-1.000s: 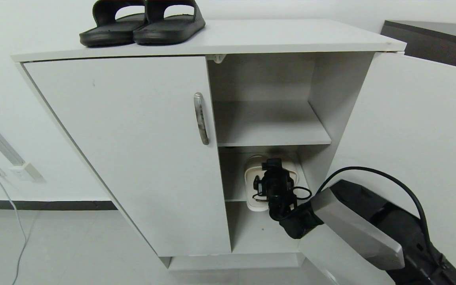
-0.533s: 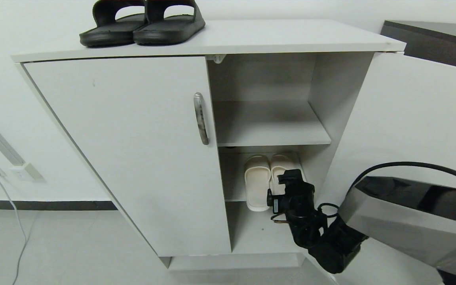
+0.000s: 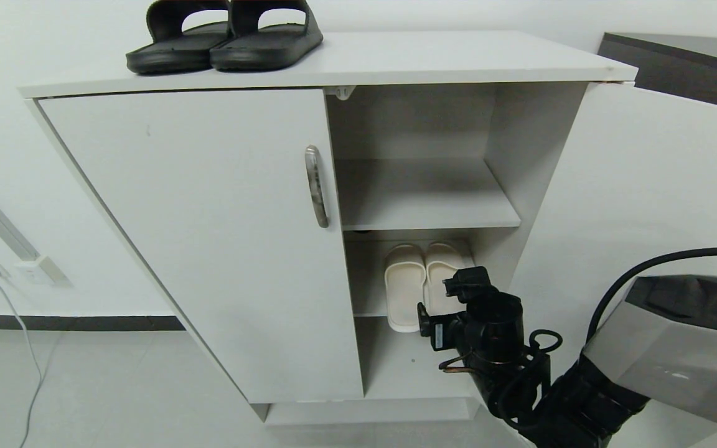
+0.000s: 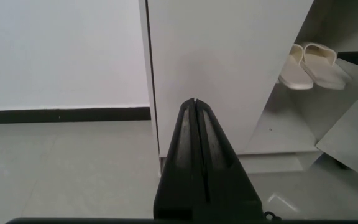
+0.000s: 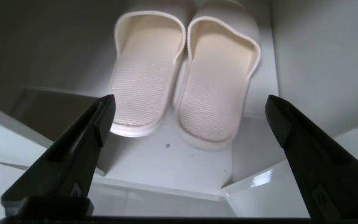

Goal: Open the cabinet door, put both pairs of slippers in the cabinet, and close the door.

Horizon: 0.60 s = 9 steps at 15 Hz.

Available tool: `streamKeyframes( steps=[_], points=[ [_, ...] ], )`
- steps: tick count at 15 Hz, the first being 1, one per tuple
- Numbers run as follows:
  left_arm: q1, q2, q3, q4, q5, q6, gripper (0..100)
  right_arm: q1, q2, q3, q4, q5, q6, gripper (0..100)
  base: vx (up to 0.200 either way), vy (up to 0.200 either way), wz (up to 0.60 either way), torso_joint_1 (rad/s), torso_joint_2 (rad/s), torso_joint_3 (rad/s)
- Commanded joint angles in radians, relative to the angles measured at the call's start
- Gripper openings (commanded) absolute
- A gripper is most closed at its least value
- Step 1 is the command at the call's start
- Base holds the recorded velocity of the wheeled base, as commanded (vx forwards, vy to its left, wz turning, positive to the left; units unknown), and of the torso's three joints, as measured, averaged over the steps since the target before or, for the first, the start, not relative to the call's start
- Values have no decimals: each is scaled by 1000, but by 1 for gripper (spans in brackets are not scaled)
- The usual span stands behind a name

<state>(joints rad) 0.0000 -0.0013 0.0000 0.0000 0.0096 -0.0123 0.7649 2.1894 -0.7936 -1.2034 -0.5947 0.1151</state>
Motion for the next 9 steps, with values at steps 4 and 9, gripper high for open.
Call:
streamKeyframes(
  steps=[4,9],
  points=[
    [0,1,0,0,0,0,0,8,-8,4,1,1,1,100,-150,0,0,3,-1,-2],
    [0,1,0,0,0,0,0,8,-5,7,1,1,1,100,-120,0,0,0,3,1]
  ],
)
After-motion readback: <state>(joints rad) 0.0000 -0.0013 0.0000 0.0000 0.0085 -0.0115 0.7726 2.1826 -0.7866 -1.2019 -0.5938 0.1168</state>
